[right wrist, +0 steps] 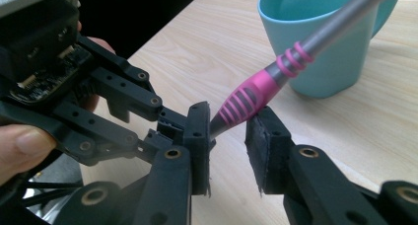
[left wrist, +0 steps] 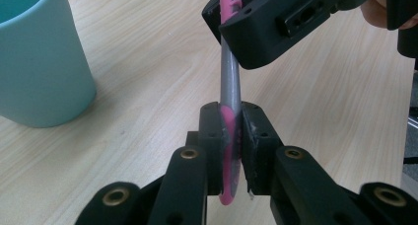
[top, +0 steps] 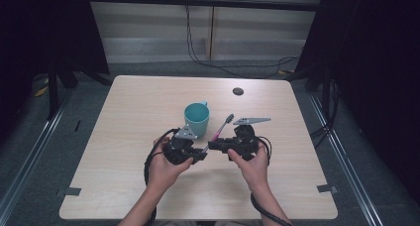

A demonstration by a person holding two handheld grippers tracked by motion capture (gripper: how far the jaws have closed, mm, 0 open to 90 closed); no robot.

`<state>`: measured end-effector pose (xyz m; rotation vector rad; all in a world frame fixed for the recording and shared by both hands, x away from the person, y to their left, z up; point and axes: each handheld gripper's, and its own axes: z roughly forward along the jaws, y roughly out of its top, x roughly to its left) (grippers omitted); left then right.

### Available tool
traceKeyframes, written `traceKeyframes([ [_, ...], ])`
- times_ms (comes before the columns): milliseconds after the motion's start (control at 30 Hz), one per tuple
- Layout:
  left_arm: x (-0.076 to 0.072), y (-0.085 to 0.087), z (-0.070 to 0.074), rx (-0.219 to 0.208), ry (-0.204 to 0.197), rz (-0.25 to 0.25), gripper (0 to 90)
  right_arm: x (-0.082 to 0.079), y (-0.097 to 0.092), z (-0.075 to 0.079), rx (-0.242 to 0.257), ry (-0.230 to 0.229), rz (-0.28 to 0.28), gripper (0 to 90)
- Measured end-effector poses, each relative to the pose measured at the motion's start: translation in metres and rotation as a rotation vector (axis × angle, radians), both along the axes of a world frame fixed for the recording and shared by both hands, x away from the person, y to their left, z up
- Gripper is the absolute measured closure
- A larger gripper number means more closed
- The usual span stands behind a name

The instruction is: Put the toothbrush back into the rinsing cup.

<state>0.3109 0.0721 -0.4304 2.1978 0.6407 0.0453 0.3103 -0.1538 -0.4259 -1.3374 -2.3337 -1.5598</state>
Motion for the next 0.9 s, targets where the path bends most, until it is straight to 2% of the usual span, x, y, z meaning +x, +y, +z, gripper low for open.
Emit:
traceKeyframes([
  [200,-0.001,-0.002,-0.004,-0.007,0.015,0.009,80.9,0.000,0.000,0.000,0.020,0.000,-0.004,73.3],
  [367,0.000,-0.005,-0.007,-0.007,0.013,0.004,80.3,0.003,0.000,-0.001,0.054,0.010,0.022,80.3],
  [400,-0.001,-0.006,-0.009,-0.034,0.030,-0.003,80.1,0.003,0.000,0.000,0.073,0.013,0.030,82.3],
  [433,-0.001,-0.007,-0.009,-0.043,0.037,-0.006,79.4,0.002,0.001,0.001,0.077,0.014,0.030,82.8],
  [533,-0.001,-0.007,-0.009,-0.031,0.038,-0.008,78.8,0.001,0.004,0.004,0.046,0.001,0.045,83.3],
  [567,-0.001,-0.007,-0.010,-0.040,0.037,-0.008,78.8,0.002,0.005,0.005,0.042,0.000,0.050,83.3],
  [700,-0.001,-0.007,-0.009,-0.058,0.044,-0.018,78.3,0.002,0.004,0.005,0.053,0.000,0.053,83.4],
  [900,-0.002,-0.012,-0.009,-0.061,0.042,-0.031,74.8,0.001,0.008,0.005,0.050,-0.024,0.033,83.6],
])
